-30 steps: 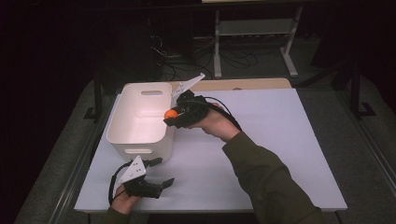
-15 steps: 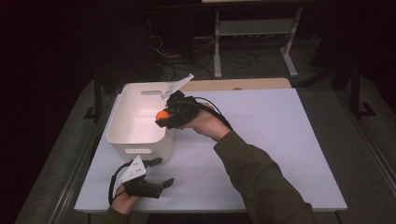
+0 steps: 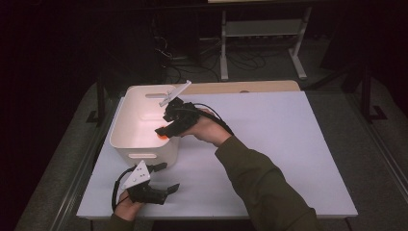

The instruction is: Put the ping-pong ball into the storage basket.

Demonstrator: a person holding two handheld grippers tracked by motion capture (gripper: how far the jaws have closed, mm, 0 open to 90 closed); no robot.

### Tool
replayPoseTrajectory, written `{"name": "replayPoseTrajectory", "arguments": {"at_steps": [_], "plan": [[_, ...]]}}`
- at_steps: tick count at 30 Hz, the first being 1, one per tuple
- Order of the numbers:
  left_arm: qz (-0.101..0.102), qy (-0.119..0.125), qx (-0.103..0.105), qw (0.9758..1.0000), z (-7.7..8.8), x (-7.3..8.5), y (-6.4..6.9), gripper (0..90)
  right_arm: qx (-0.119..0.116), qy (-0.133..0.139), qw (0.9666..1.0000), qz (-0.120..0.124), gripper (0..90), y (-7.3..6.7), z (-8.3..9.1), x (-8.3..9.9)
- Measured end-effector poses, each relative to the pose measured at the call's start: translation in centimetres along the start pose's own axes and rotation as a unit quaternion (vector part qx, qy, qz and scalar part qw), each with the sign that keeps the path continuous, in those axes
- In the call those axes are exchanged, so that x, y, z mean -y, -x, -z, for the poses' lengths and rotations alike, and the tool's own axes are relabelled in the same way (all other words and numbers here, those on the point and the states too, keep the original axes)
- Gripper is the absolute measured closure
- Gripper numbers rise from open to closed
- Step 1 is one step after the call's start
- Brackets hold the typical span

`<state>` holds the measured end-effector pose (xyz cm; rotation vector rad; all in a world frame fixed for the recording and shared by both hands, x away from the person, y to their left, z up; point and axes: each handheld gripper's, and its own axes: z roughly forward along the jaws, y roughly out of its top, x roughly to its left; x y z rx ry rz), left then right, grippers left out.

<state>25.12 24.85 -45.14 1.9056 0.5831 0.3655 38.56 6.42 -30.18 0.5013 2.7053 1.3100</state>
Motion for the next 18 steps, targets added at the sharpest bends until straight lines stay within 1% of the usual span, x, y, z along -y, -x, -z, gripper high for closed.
{"name": "replayPoseTrajectory", "arguments": {"at_steps": [2, 8, 18], "plan": [[0.0, 0.0, 0.0, 1.0, 0.0, 0.0, 0.0, 14.1, 0.003, -0.001, 1.0, 0.0, 37.9, 0.1, 0.1, 0.1], [0.002, -0.001, 0.0, 1.0, 0.0, 0.0, 0.0, 14.1, 0.012, 0.008, 0.9999, -0.008, 35.3, 0.6, 1.2, 0.6], [0.001, -0.003, -0.002, 1.0, -0.1, 0.0, 0.0, 14.1, 0.024, 0.02, 0.9992, -0.025, 31.3, 1.4, 3.0, 2.4]]}}
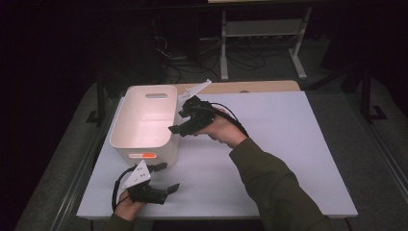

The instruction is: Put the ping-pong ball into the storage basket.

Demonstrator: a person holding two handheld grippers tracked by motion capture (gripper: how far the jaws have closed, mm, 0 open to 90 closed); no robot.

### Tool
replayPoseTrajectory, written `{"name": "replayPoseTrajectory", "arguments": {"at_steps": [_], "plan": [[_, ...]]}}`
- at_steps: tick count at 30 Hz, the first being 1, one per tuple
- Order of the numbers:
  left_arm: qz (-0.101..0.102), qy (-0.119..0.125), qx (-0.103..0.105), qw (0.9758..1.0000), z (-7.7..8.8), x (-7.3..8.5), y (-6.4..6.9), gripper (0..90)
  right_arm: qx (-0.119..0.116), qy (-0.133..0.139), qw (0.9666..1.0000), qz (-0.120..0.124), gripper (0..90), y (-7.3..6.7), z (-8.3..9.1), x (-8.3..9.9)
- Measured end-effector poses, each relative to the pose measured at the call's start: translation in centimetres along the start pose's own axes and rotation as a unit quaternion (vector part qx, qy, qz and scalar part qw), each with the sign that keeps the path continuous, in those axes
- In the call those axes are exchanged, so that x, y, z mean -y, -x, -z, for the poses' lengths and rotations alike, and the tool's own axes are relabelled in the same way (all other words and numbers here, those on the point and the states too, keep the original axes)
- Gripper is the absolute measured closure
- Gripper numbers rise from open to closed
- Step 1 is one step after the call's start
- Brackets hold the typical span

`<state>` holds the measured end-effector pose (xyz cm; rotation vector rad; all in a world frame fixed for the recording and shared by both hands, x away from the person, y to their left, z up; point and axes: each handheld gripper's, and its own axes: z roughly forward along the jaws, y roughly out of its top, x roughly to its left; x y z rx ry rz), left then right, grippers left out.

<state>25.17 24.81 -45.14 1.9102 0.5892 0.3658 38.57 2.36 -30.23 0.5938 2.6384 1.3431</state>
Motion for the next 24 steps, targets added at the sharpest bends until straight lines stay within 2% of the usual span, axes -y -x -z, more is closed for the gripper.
{"name": "replayPoseTrajectory", "arguments": {"at_steps": [14, 20, 24], "plan": [[0.0, 0.001, 0.0, 1.0, 0.0, 0.0, 0.0, 14.1, 0.015, 0.001, 0.9998, -0.016, 20.4, 0.9, 0.9, 2.6], [-0.002, 0.002, 0.001, 1.0, 0.1, 0.0, 0.0, 14.1, 0.029, -0.002, 0.9992, -0.028, 13.7, 1.1, 1.3, 3.9], [-0.002, 0.003, 0.001, 1.0, 0.1, 0.0, 0.1, 14.1, 0.038, -0.001, 0.9987, -0.034, 13.3, 1.2, 1.6, 4.6]]}}
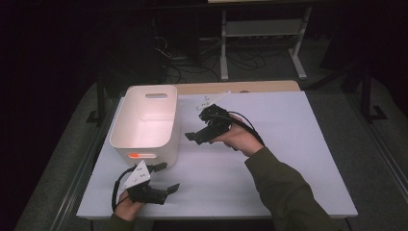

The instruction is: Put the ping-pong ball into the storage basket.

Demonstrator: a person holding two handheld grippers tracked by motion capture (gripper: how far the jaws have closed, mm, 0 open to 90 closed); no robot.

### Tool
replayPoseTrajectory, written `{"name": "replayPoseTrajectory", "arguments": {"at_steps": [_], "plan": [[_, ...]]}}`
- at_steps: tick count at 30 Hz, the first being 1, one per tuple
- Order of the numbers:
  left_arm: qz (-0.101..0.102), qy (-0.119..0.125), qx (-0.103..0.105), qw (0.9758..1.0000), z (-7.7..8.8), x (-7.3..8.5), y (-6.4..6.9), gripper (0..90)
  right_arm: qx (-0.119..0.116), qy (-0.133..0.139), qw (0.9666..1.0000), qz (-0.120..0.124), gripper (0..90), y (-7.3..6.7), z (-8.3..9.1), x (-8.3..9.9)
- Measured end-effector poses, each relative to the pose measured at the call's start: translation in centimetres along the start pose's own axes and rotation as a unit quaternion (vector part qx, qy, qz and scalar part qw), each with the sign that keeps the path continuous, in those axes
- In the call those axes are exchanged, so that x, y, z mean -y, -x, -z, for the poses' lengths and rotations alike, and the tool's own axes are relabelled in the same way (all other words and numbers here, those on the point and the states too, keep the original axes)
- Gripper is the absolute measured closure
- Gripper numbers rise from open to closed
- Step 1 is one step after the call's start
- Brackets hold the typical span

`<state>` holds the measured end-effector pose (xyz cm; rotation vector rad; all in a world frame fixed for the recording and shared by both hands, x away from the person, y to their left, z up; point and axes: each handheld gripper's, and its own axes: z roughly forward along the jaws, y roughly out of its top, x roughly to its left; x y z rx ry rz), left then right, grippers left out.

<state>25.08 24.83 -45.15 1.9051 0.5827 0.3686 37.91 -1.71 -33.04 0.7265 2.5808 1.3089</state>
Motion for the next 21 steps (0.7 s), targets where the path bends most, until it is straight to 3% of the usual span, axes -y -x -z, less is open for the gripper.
{"name": "replayPoseTrajectory", "arguments": {"at_steps": [8, 21], "plan": [[0.0, 0.0, 0.0, 1.0, 0.0, 0.0, 0.0, 14.1, 0.017, 0.004, 0.9998, -0.008, 13.0, 0.2, 0.4, 1.5], [0.001, 0.0, 0.0, 1.0, 0.0, 0.0, 0.0, 14.1, 0.027, 0.004, 0.9995, -0.018, 10.9, 0.5, 0.6, 4.2]]}}
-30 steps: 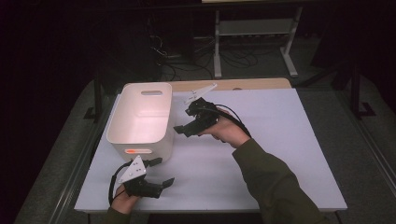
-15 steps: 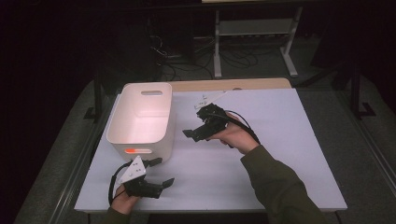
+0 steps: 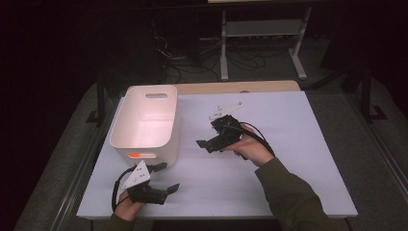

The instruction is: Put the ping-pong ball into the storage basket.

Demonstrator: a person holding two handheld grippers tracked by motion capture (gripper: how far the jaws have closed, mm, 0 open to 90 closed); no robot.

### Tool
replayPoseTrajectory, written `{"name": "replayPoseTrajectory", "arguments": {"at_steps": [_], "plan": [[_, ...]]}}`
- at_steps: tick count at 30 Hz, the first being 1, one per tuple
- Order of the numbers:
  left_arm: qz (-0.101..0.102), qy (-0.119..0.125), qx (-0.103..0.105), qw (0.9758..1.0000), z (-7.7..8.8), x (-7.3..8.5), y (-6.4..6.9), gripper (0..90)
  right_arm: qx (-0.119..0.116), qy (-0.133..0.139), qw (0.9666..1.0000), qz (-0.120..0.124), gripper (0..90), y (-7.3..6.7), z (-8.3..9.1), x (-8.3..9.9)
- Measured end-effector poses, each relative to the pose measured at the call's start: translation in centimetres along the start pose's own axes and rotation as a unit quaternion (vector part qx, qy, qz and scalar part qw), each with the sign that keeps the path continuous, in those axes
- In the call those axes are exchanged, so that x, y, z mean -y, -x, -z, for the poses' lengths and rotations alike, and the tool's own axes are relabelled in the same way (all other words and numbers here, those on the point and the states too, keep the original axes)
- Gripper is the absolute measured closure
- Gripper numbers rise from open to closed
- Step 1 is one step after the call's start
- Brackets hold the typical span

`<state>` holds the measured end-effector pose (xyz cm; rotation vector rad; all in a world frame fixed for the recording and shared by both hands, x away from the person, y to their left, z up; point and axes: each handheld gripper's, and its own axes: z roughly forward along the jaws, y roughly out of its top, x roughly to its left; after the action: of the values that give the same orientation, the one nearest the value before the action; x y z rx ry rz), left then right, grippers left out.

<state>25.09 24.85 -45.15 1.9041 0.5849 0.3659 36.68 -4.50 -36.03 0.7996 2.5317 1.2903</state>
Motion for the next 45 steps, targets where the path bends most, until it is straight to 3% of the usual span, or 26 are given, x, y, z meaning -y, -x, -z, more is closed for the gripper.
{"name": "replayPoseTrajectory", "arguments": {"at_steps": [5, 16, 28, 45], "plan": [[0.001, 0.0, 0.0, 1.0, 0.0, 0.0, 0.0, 14.1, 0.008, -0.005, 0.9999, 0.006, 7.5, 0.0, 0.0, 1.2], [-0.001, -0.001, 0.0, 1.0, 0.0, 0.0, 0.0, 14.1, 0.024, 0.001, 0.9997, -0.009, 0.6, 0.0, 0.2, 3.6], [0.0, 0.001, 0.001, 1.0, 0.0, 0.0, 0.0, 14.1, 0.039, -0.002, 0.999, -0.024, 0.6, -0.2, 0.4, 6.2], [0.0, 0.001, 0.001, 1.0, 0.0, 0.0, 0.0, 14.1, 0.057, 0.011, 0.9972, -0.046, 0.6, 0.1, 2.5, 9.3]]}}
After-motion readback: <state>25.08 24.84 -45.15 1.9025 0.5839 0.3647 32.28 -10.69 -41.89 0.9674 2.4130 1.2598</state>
